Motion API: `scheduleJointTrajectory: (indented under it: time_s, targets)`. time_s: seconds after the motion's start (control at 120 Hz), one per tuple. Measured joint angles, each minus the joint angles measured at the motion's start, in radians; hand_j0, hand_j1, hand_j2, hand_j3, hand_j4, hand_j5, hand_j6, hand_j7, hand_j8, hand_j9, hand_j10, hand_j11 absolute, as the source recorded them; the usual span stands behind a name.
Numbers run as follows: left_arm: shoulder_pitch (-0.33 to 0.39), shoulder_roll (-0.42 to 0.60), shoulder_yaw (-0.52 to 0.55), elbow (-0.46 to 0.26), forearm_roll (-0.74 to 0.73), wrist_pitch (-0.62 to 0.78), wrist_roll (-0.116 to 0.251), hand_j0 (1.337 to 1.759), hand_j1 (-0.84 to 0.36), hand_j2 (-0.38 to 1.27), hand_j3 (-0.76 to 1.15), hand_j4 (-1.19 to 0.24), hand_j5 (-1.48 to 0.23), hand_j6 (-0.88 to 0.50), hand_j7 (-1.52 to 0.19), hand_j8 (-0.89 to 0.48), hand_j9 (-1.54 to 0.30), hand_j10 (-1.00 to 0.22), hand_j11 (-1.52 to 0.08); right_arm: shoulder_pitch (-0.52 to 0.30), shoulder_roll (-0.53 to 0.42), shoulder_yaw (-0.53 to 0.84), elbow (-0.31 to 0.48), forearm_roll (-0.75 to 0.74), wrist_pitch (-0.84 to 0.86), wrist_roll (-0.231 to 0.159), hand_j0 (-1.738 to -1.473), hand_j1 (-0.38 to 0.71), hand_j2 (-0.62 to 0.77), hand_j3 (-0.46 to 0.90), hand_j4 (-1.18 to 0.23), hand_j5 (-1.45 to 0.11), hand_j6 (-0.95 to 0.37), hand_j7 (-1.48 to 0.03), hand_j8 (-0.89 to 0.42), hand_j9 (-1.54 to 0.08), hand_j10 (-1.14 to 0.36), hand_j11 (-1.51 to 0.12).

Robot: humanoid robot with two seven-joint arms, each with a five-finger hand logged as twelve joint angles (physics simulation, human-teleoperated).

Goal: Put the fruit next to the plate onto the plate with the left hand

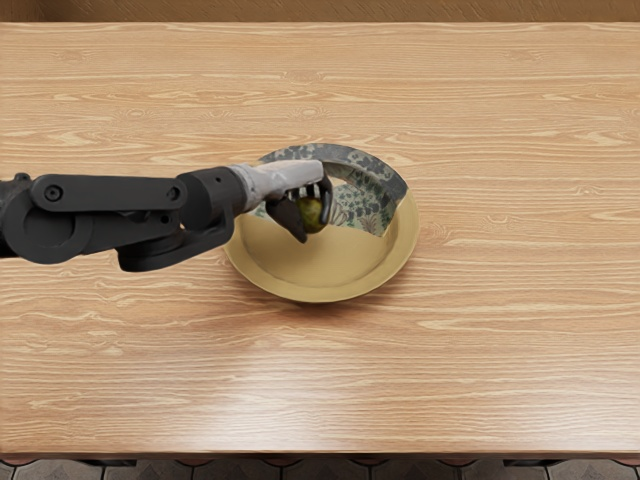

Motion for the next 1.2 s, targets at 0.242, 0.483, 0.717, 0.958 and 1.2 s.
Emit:
scheduleJointTrajectory:
  time_s: [0.242, 0.483, 0.717, 0.958, 1.2]
  targets:
    - [0.000, -0.005, -0.001, 0.026, -0.002, 0.008, 0.000, 1.656, -0.04, 0.11, 0.00, -0.65, -0.47, -0.18, -0.48, -0.22, -0.47, -0.32, -0.48, 0.000, 0.000, 0.000, 0.000, 0.000, 0.000, 0.000, -1.658, -0.32, 0.00, 0.00, -0.02, -0.03, -0.02, -0.03, -0.02, -0.03, -0.02, -0.03]
    - [-0.002, -0.005, -0.002, 0.035, -0.010, 0.009, -0.001, 1.657, 0.19, 0.04, 0.00, -0.45, -0.18, -0.03, -0.20, -0.07, -0.18, -0.13, -0.19, 0.000, 0.000, 0.000, 0.000, 0.000, 0.000, 0.000, -1.658, -0.32, 0.00, 0.00, -0.02, -0.03, -0.02, -0.03, -0.02, -0.03, -0.02, -0.03]
    - [-0.004, -0.005, -0.004, 0.032, -0.032, 0.000, -0.003, 1.658, 0.30, 0.01, 0.00, -0.38, -0.06, 0.03, -0.06, -0.01, -0.06, -0.04, -0.06, 0.000, 0.000, 0.000, 0.000, 0.000, 0.000, 0.000, -1.658, -0.32, 0.00, 0.00, -0.02, -0.03, -0.02, -0.03, -0.02, -0.03, -0.02, -0.03]
    - [0.000, -0.006, -0.004, 0.029, -0.067, -0.002, -0.005, 1.658, 0.33, 0.00, 0.00, -0.35, -0.02, 0.03, -0.02, 0.00, -0.02, -0.01, -0.02, 0.000, 0.000, 0.000, 0.000, 0.000, 0.000, 0.000, -1.658, -0.32, 0.00, 0.00, -0.02, -0.03, -0.02, -0.03, -0.02, -0.03, -0.02, -0.03]
    - [-0.020, -0.001, -0.002, 0.026, -0.155, -0.045, -0.004, 1.658, 0.34, 0.00, 0.00, -0.20, 0.00, 0.03, -0.01, -0.01, -0.01, 0.00, -0.01, 0.000, 0.000, 0.000, 0.000, 0.000, 0.000, 0.000, -1.658, -0.32, 0.00, 0.00, -0.02, -0.03, -0.02, -0.03, -0.02, -0.03, -0.02, -0.03]
